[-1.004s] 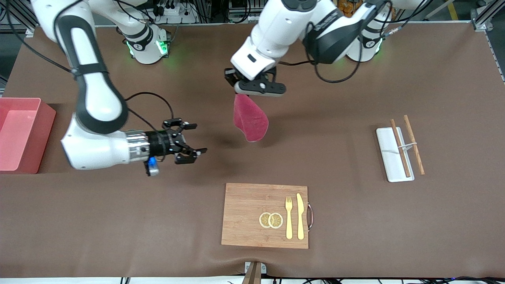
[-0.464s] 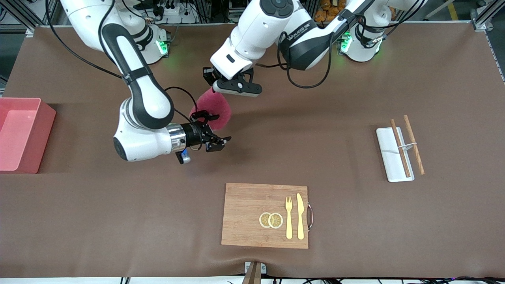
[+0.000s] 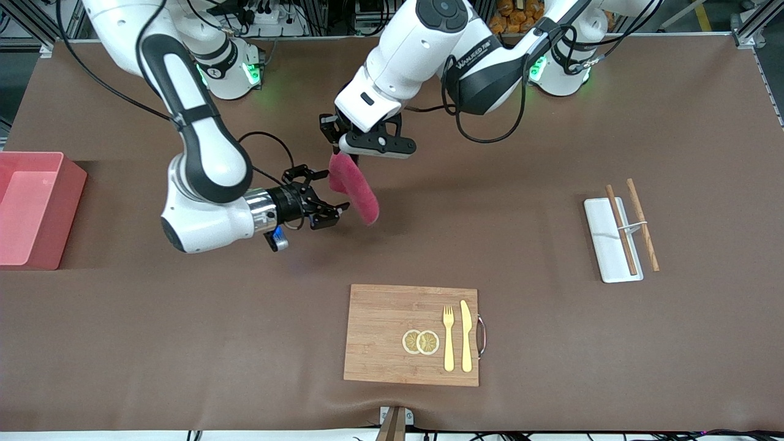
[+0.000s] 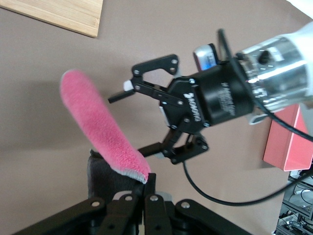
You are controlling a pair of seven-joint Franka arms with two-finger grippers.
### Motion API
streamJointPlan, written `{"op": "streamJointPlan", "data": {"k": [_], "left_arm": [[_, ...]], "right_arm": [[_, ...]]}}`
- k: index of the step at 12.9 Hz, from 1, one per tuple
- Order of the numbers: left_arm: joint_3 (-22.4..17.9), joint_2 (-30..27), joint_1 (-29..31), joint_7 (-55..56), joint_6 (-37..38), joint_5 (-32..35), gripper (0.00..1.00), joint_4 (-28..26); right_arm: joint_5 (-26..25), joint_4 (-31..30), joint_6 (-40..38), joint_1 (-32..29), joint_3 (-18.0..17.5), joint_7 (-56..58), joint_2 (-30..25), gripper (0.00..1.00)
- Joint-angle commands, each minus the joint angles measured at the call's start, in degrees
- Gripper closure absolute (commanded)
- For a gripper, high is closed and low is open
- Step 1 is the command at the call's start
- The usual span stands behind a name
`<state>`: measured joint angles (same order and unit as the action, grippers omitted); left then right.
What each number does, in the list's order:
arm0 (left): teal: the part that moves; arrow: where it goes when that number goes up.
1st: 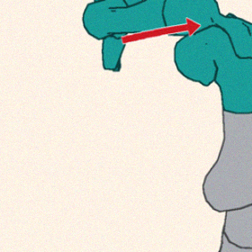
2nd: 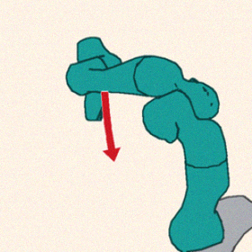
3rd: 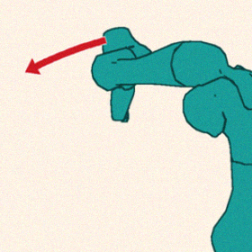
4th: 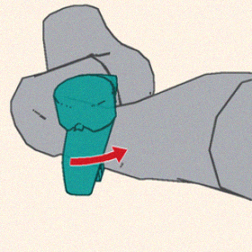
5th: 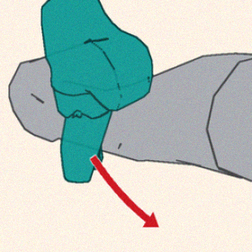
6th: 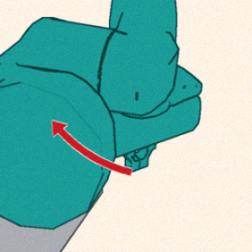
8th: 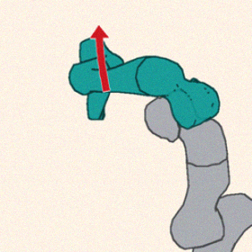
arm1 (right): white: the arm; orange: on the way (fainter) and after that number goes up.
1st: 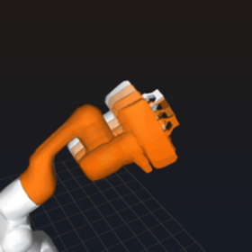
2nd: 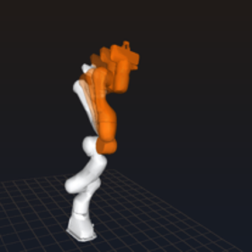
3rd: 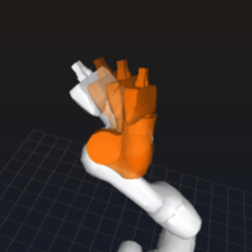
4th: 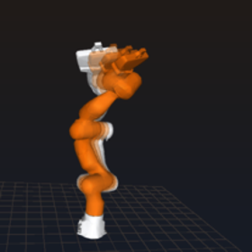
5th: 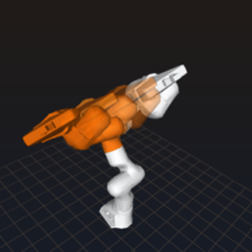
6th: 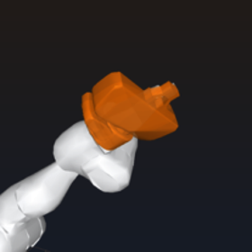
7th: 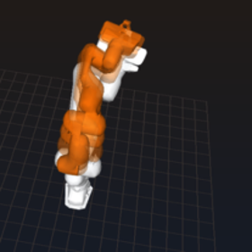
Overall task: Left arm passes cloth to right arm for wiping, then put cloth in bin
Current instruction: 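Grasp the hanging cloth with the right gripper below the left gripper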
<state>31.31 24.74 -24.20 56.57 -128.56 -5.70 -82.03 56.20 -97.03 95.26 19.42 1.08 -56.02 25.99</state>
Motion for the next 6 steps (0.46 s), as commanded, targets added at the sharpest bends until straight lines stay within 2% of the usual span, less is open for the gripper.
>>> {"op": "streamJointPlan", "data": {"k": [1,4,6], "left_arm": [[-0.2,0.3,-0.3,0.3,-0.6,-0.1,1.00,0.8],[-0.3,0.4,-0.3,0.3,-0.7,0.0,1.00,0.8],[-0.3,0.3,-0.3,0.3,-0.7,0.0,1.00,0.7]], "right_arm": [[0.0,-5.3,0.2,0.4,-0.3,-0.5,-4.8,0.00],[0.1,-7.4,3.0,2.9,-0.5,-0.8,-6.5,0.00],[1.0,-7.3,9.3,6.7,-0.6,-3.5,-6.0,0.00]]}}
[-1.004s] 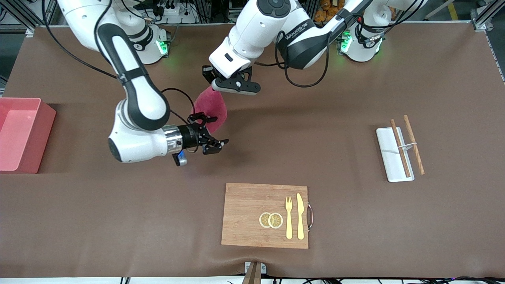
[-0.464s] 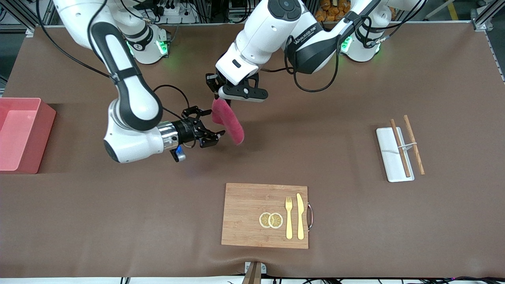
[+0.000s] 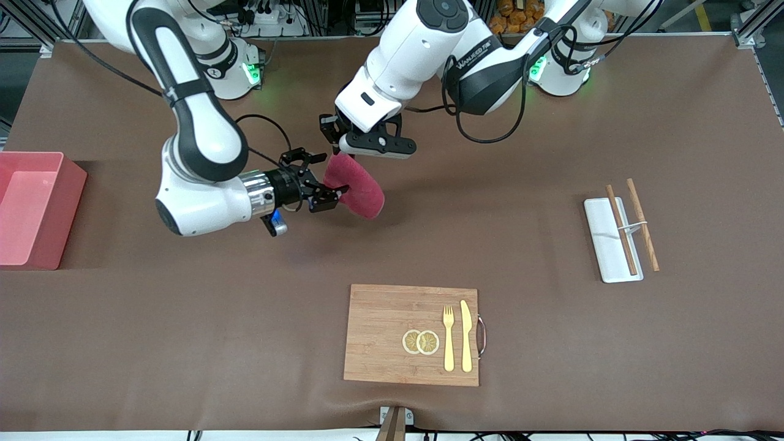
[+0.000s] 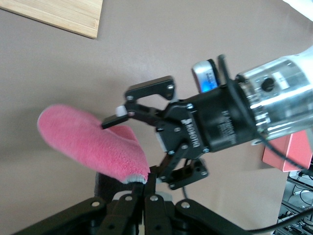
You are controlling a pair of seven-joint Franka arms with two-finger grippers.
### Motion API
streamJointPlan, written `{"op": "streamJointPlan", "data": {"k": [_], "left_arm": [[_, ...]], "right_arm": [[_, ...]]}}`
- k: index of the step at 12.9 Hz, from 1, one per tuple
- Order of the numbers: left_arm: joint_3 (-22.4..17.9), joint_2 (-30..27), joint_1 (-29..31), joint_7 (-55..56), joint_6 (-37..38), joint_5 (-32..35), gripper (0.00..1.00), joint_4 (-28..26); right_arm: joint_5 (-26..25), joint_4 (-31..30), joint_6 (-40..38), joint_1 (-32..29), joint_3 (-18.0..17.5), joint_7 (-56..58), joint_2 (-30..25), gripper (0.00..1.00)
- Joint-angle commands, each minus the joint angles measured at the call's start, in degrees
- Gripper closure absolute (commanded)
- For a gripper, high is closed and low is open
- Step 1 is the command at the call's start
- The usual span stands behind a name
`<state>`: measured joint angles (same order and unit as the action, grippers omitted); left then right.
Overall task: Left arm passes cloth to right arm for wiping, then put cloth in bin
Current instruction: 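Grasp the hanging cloth with the right gripper below the left gripper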
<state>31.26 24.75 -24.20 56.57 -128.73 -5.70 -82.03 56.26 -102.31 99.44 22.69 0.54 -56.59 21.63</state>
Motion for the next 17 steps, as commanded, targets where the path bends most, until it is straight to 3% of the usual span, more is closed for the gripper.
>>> {"op": "streamJointPlan", "data": {"k": [1,2,3,4,8,9,14,17], "left_arm": [[-0.2,0.3,-0.3,0.4,-0.6,0.0,1.00,0.7],[-0.2,0.3,-0.3,0.4,-0.6,0.0,1.00,0.7],[-0.2,0.3,-0.3,0.4,-0.6,0.0,1.00,0.7],[-0.2,0.2,-0.3,0.4,-0.6,0.0,1.00,0.7],[-0.1,0.0,-0.2,0.4,-0.6,0.0,1.00,0.7],[-0.2,0.0,0.1,-0.3,-0.6,0.2,0.02,0.7],[-0.2,-0.8,2.0,-0.7,-0.5,1.7,0.00,0.7],[-0.1,-3.2,6.3,-1.7,2.9,3.6,0.00,0.3]], "right_arm": [[1.0,-1.6,6.7,4.1,0.0,-5.3,-1.7,0.19],[1.0,-1.5,6.7,3.9,0.0,-5.4,-1.8,0.55],[0.9,-1.5,6.6,3.5,0.0,-5.4,-1.9,0.82],[0.9,-1.6,6.4,2.8,0.1,-5.7,-1.9,1.00],[0.8,-1.6,5.9,1.0,0.2,-4.5,-1.6,1.00],[0.6,-1.5,5.9,1.0,0.2,-4.1,-1.6,1.00],[-0.4,-1.5,5.8,0.5,0.4,-0.4,-3.3,1.00],[-12.0,-1.8,7.7,0.9,0.7,3.5,-3.7,1.00]]}}
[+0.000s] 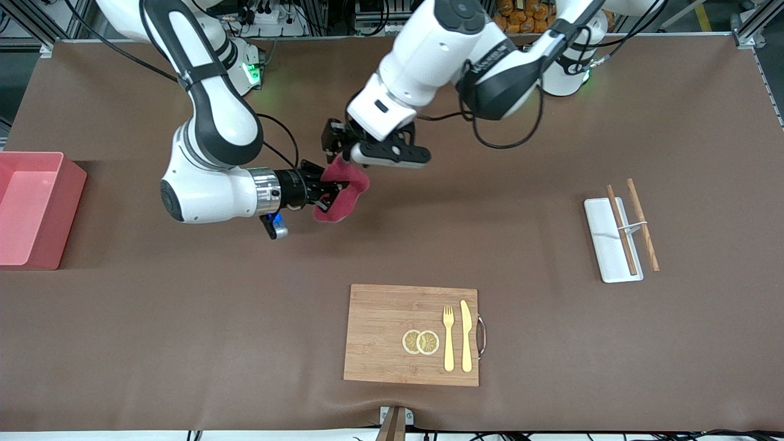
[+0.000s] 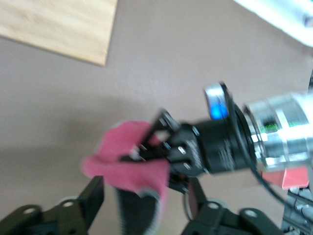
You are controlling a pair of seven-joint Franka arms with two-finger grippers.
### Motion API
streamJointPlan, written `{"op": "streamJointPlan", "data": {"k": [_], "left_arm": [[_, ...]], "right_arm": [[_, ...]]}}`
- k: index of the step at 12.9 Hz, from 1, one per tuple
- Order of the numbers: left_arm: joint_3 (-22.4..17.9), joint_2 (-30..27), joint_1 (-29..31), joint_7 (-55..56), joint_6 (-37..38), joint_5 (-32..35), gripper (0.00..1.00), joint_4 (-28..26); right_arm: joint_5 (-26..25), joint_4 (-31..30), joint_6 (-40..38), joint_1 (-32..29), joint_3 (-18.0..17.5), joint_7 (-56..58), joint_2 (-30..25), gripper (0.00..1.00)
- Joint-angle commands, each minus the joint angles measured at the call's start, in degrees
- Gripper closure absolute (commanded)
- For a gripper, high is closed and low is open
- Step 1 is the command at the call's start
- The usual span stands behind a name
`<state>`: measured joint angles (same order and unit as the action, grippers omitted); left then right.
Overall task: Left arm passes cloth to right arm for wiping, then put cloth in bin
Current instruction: 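Open the left gripper and withdraw it while the right gripper pulls cloth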
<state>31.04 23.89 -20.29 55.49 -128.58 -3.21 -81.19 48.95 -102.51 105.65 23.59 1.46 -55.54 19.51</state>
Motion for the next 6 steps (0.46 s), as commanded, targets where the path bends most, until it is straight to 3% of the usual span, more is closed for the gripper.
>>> {"op": "streamJointPlan", "data": {"k": [1,6], "left_arm": [[0.1,-3.2,4.0,-1.1,4.0,1.1,0.00,-0.7],[0.2,-5.0,14.1,-4.8,14.1,3.5,0.00,-1.0]], "right_arm": [[-6.0,-2.9,3.2,0.1,-0.2,3.7,-1.3,1.00],[-10.7,-14.0,14.4,-0.6,-0.1,18.7,-1.4,1.00]]}}
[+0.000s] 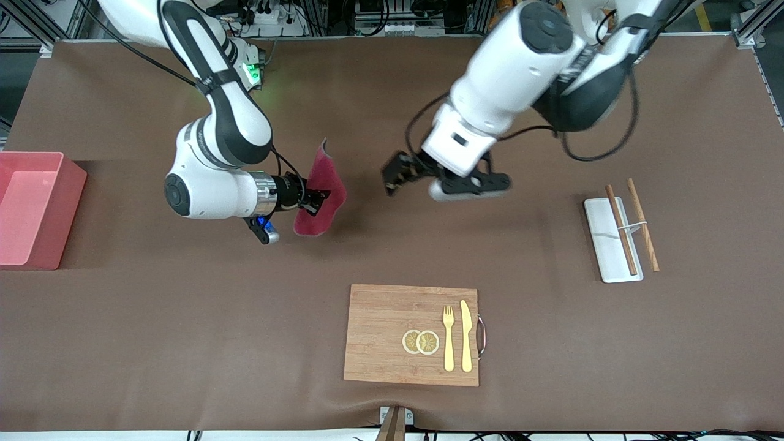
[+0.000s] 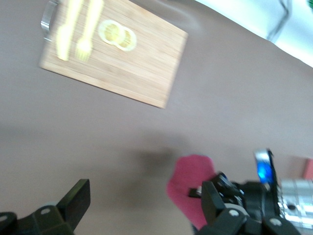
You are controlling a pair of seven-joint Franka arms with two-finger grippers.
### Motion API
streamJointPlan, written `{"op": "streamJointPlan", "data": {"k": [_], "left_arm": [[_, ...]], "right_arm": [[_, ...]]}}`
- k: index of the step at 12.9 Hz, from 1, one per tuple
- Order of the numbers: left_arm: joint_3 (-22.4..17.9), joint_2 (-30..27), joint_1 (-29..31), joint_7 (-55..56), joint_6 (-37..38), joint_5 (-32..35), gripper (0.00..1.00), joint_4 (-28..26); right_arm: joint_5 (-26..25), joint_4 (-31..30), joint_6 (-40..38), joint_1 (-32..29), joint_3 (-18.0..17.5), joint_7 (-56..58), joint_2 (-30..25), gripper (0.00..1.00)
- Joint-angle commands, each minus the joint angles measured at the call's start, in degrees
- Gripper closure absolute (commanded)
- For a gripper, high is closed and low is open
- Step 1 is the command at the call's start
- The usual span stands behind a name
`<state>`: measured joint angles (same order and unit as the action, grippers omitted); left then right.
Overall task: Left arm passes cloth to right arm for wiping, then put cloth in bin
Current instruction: 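Open the left gripper and withdraw it while the right gripper pulls cloth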
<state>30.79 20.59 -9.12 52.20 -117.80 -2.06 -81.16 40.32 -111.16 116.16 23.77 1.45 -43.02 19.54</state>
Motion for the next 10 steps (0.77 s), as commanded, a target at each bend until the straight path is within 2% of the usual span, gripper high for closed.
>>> {"op": "streamJointPlan", "data": {"k": [1,4,6,8,10], "left_arm": [[0.3,-1.7,4.0,-2.3,4.9,2.8,0.00,-1.1],[0.3,-1.6,5.8,-2.6,7.0,7.2,0.00,-2.3],[0.3,-1.6,7.9,-3.0,7.7,10.5,0.00,-3.7],[0.3,-1.6,10.5,-5.2,8.0,12.2,0.00,-4.4],[0.3,-1.7,13.1,-9.9,9.7,12.3,0.00,-4.4]], "right_arm": [[-3.2,-7.0,4.6,-1.5,0.6,9.8,-1.6,1.00],[-10.8,-9.9,4.1,-6.5,4.9,21.0,-2.3,1.00],[-14.5,-10.3,2.0,-12.7,7.9,34.3,-2.0,1.00],[-20.2,-9.9,1.2,-19.3,8.7,44.9,-2.1,1.00],[-28.7,-6.7,-0.6,-27.0,8.9,52.9,-1.5,1.00]]}}
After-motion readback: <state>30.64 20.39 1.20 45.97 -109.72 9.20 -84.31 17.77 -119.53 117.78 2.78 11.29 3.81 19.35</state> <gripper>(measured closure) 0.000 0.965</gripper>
